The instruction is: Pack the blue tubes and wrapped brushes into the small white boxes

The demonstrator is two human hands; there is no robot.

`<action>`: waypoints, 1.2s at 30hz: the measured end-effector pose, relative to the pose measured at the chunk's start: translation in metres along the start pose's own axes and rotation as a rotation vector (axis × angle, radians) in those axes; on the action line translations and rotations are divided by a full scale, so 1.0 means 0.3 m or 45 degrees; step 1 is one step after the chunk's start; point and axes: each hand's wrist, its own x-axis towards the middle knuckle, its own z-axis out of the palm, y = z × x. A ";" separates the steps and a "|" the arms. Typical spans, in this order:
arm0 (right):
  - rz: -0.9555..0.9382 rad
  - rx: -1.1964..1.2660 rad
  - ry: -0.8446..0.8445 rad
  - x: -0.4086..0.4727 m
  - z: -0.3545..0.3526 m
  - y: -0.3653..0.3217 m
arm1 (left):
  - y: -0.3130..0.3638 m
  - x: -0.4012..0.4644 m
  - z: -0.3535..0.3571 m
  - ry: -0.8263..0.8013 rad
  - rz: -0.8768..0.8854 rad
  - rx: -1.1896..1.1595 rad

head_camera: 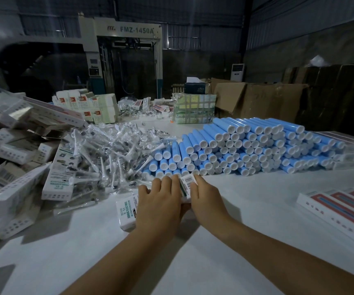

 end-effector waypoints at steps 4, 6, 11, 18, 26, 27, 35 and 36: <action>-0.015 -0.038 -0.021 -0.014 -0.003 -0.007 | 0.005 -0.004 -0.007 -0.023 0.008 0.006; -0.004 -0.032 -0.026 -0.013 -0.002 -0.006 | 0.006 -0.002 -0.007 -0.031 0.012 0.010; 0.094 0.226 -0.077 -0.018 -0.007 -0.020 | 0.000 -0.005 -0.018 -0.010 0.020 0.021; 0.693 1.259 -0.167 0.017 -0.049 -0.044 | 0.000 0.005 -0.009 -0.029 -0.002 0.032; 0.636 1.143 -0.109 0.014 -0.031 -0.038 | -0.001 0.004 0.000 -0.006 -0.007 0.006; 0.636 1.118 -0.097 0.013 -0.030 -0.036 | 0.001 0.003 -0.005 -0.006 -0.012 0.006; 0.679 1.152 -0.069 0.014 -0.036 -0.029 | 0.000 -0.010 -0.035 0.038 0.023 -0.031; 0.695 1.176 -0.068 0.015 -0.038 -0.028 | 0.001 -0.007 -0.029 0.011 0.011 -0.048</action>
